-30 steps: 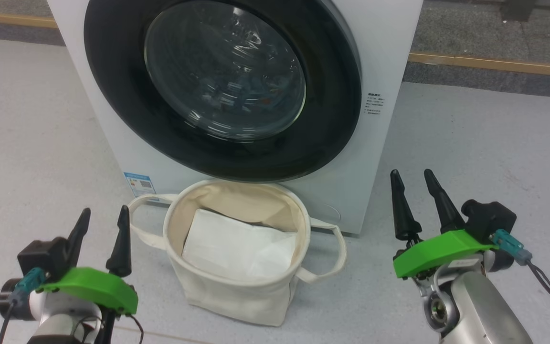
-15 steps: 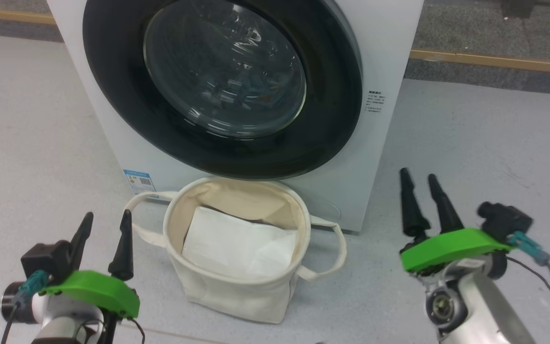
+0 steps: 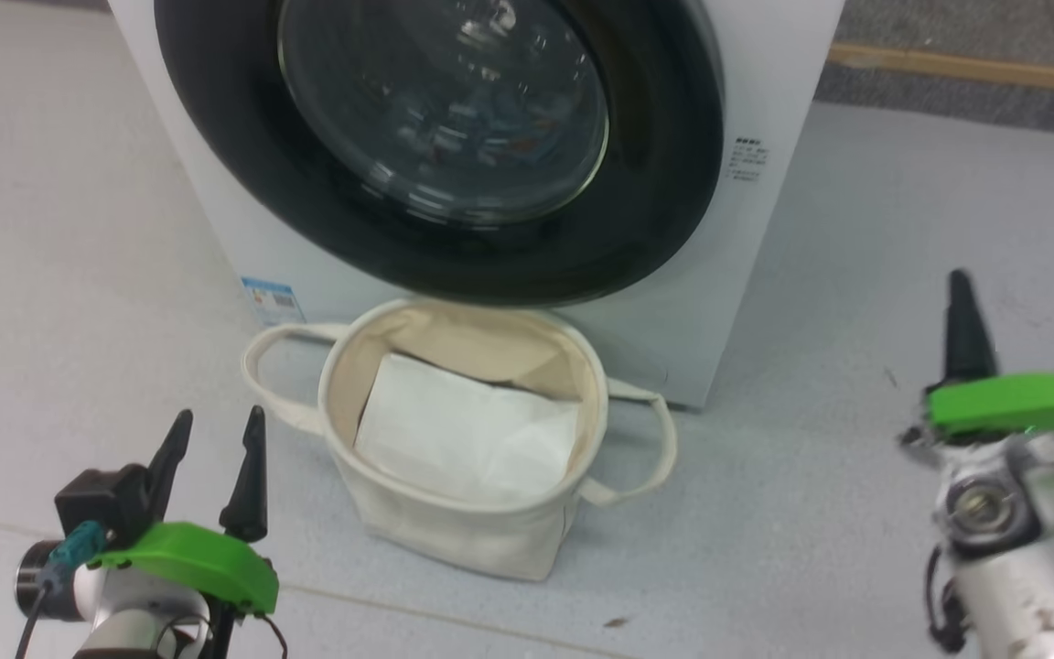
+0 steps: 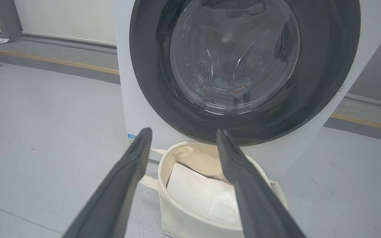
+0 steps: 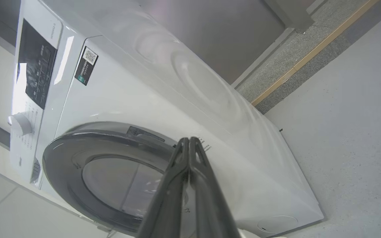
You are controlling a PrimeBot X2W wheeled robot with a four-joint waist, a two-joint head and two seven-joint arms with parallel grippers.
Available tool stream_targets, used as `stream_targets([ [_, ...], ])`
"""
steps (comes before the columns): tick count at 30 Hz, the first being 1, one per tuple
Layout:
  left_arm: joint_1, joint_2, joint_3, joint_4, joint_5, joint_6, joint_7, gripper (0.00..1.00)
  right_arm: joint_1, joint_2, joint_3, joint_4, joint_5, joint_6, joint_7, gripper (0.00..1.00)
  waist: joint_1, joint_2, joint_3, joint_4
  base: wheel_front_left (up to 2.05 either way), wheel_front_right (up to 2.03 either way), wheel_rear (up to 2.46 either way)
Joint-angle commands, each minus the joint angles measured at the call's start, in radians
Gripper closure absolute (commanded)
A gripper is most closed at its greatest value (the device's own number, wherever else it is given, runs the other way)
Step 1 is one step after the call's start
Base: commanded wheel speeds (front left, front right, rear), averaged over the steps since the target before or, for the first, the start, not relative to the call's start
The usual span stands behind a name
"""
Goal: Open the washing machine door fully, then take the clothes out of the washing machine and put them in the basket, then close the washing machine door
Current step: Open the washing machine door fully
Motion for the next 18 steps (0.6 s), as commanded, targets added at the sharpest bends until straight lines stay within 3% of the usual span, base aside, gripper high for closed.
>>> stream_targets([
  [1,-0.060,0.020,0.036,-0.022,-0.011,-0.002,-0.014,0.00,-0.078,-0.039,0.006,-0.036,0.069,0.000,0.027,1.00,0.0000,0.0000,0.033,0.013,0.00,0.00,0.00],
  [7,-0.084,-0.003,0.020,0.001,-0.011,-0.012,-0.028,0.00,-0.184,-0.128,-0.007,-0.006,0.241,0.000,0.156,1.00,0.0000,0.0000,0.093,0.032,0.00,0.00,0.00],
  [18,-0.134,-0.061,-0.014,0.090,-0.009,-0.047,-0.065,0.00,-0.431,-0.208,0.056,0.135,0.401,0.000,0.431,1.00,0.0000,0.0000,0.158,0.076,0.00,0.00,0.00],
])
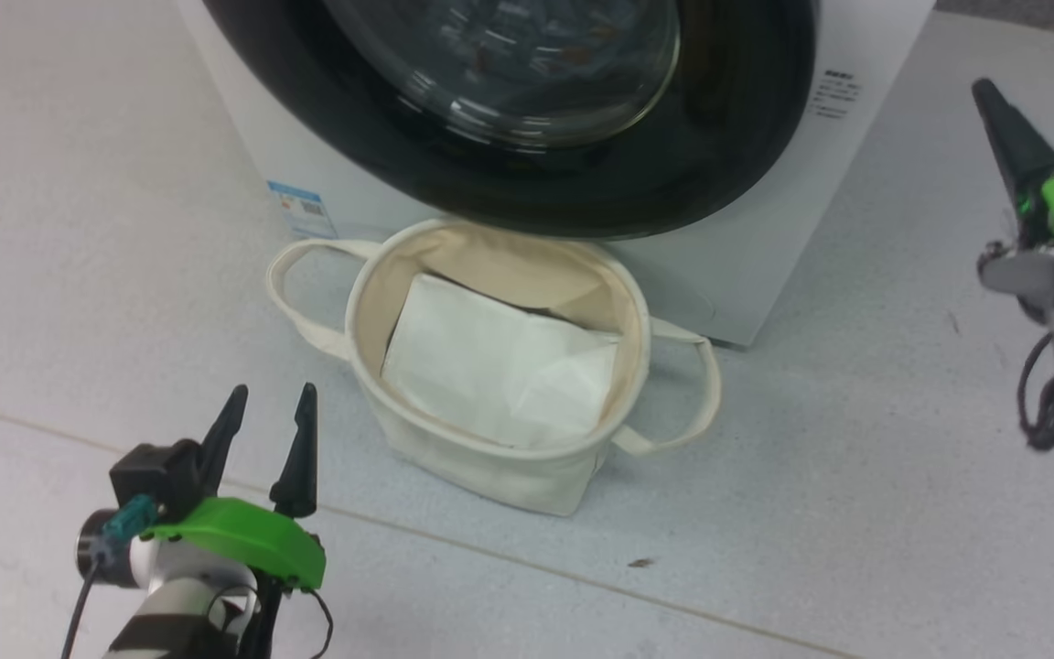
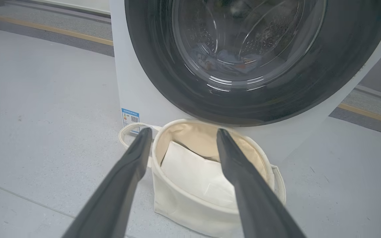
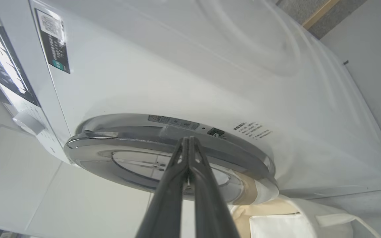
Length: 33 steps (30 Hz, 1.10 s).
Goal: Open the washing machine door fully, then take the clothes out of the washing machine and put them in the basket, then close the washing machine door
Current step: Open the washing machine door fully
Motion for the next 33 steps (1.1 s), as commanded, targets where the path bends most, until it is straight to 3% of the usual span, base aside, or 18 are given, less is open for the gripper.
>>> stream_targets([
  [1,-0.051,0.017,0.030,-0.017,-0.008,-0.004,-0.015,0.00,-0.058,-0.023,0.011,-0.009,0.019,0.000,0.032,1.00,-0.0001,0.0000,0.013,0.012,0.00,0.00,0.00],
  [7,-0.085,-0.012,0.013,0.012,0.001,-0.019,-0.027,0.00,-0.200,-0.059,0.022,0.108,0.045,0.000,0.125,1.00,-0.0001,0.0000,0.066,0.059,0.00,0.00,0.00],
  [16,-0.114,-0.049,0.006,0.057,0.014,-0.037,-0.041,0.00,-0.328,-0.074,0.059,0.204,0.029,0.000,0.174,1.00,-0.0001,0.0000,0.118,0.113,0.00,0.00,0.00],
  [26,-0.140,-0.093,0.015,0.083,0.031,-0.059,-0.047,0.00,-0.431,-0.071,0.102,0.250,0.001,0.000,0.190,1.00,-0.0001,0.0000,0.186,0.147,0.00,0.00,0.00],
  [33,-0.135,-0.117,0.049,0.100,0.055,-0.078,-0.047,0.00,-0.395,-0.051,0.141,0.219,0.013,0.000,0.237,1.00,-0.0001,0.0000,0.157,0.152,0.00,0.00,0.00],
])
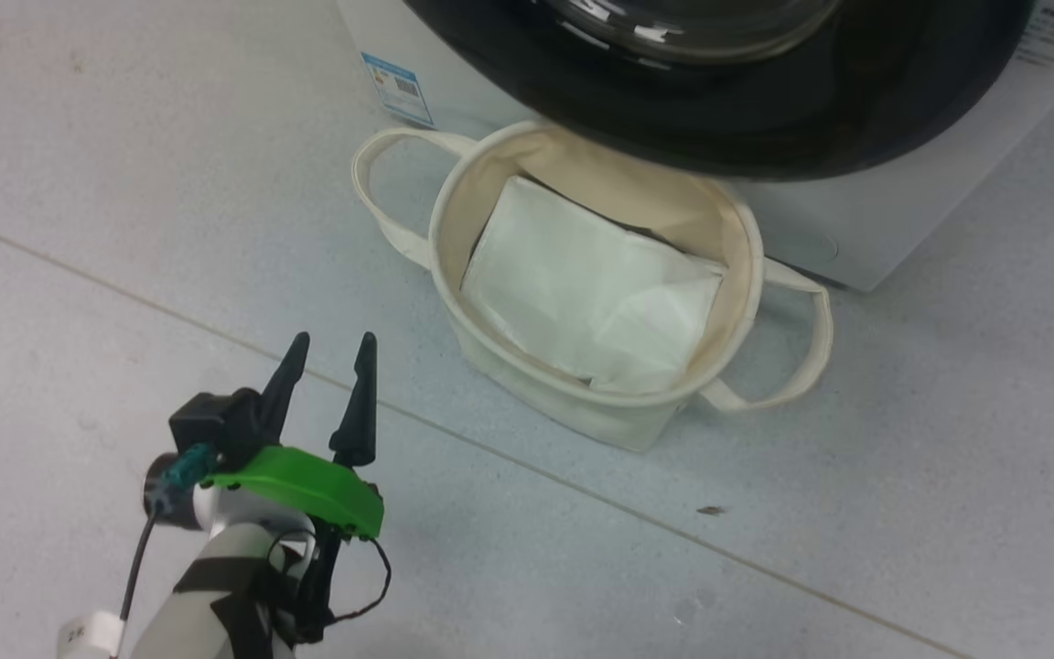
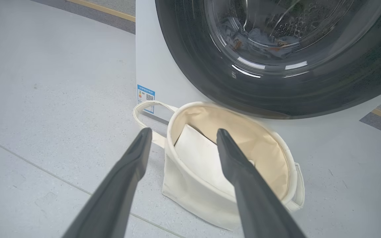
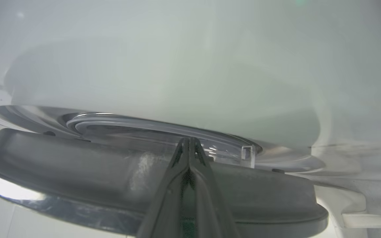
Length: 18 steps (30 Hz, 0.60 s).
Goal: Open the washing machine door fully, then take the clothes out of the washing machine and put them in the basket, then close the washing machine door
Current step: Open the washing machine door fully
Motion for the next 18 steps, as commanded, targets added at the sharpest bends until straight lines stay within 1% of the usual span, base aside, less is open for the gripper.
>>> stream_targets([
  [1,-0.017,0.019,0.048,-0.022,0.014,-0.007,-0.012,0.00,0.004,0.020,0.024,-0.058,0.010,0.001,0.028,1.00,0.0000,0.0000,-0.016,-0.001,0.00,0.00,0.00],
  [4,-0.005,0.018,0.065,-0.016,0.027,-0.013,-0.012,0.00,0.054,0.032,0.044,-0.106,0.029,0.001,0.062,1.00,0.0000,0.0000,-0.046,-0.007,0.00,0.00,0.00],
  [12,0.041,0.023,0.091,0.007,0.049,-0.027,-0.012,0.00,0.227,0.063,0.112,-0.282,0.085,0.001,0.170,1.00,0.0000,0.0000,-0.140,-0.035,0.00,0.00,0.00],
  [18,0.084,0.033,0.108,0.017,0.054,-0.027,-0.012,0.00,0.323,0.102,0.166,-0.376,0.102,0.001,0.209,1.00,0.0000,0.0000,-0.208,-0.045,0.00,0.00,0.00],
])
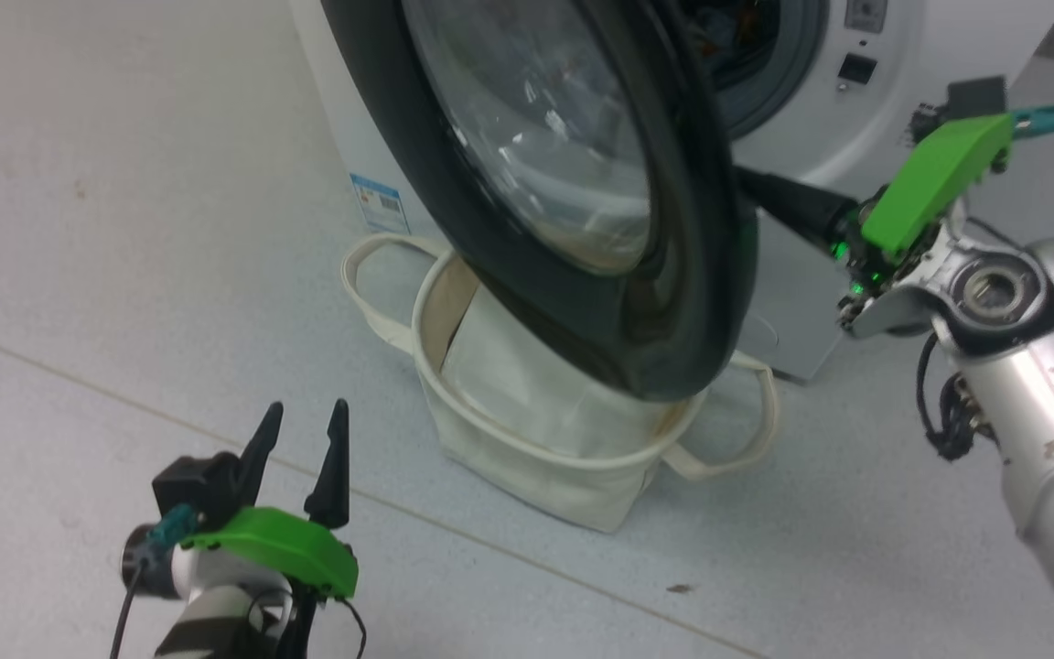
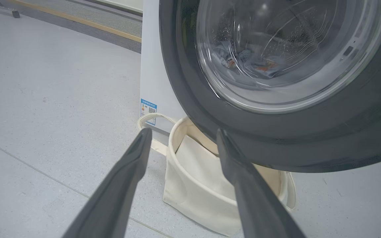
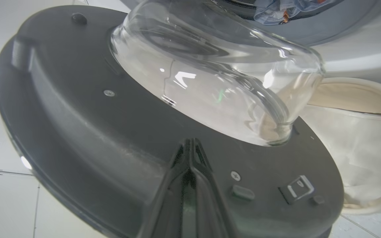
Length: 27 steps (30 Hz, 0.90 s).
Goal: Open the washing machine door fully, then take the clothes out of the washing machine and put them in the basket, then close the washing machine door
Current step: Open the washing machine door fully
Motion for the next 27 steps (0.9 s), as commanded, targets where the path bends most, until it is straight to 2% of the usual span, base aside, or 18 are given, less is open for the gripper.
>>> stream_targets([
  [1,0.002,0.030,0.039,-0.019,0.011,-0.002,-0.012,0.00,0.014,0.019,0.017,-0.053,0.005,0.001,0.011,1.00,0.0000,0.0000,-0.037,-0.005,0.00,0.00,0.00],
  [7,0.039,0.038,0.046,-0.016,0.006,0.004,-0.012,0.00,0.094,0.084,0.064,-0.150,0.022,0.001,0.011,1.00,0.0000,0.0000,-0.089,0.012,0.00,0.00,0.00],
  [13,0.055,0.042,0.047,-0.023,0.000,0.008,-0.012,0.00,0.146,0.143,0.124,-0.192,0.000,0.001,-0.022,1.00,0.0000,0.0000,-0.121,0.035,0.00,0.00,0.00],
  [20,0.065,0.046,0.045,-0.038,-0.008,0.014,-0.009,0.00,0.163,0.218,0.184,-0.190,-0.023,0.001,-0.097,1.00,0.0000,0.0000,-0.123,0.064,0.00,0.00,0.00],
  [27,0.053,0.048,0.039,-0.042,-0.008,0.019,-0.008,0.00,0.164,0.249,0.257,-0.174,-0.059,0.001,-0.203,1.00,0.0000,0.0000,-0.115,0.094,0.00,0.00,0.00],
])
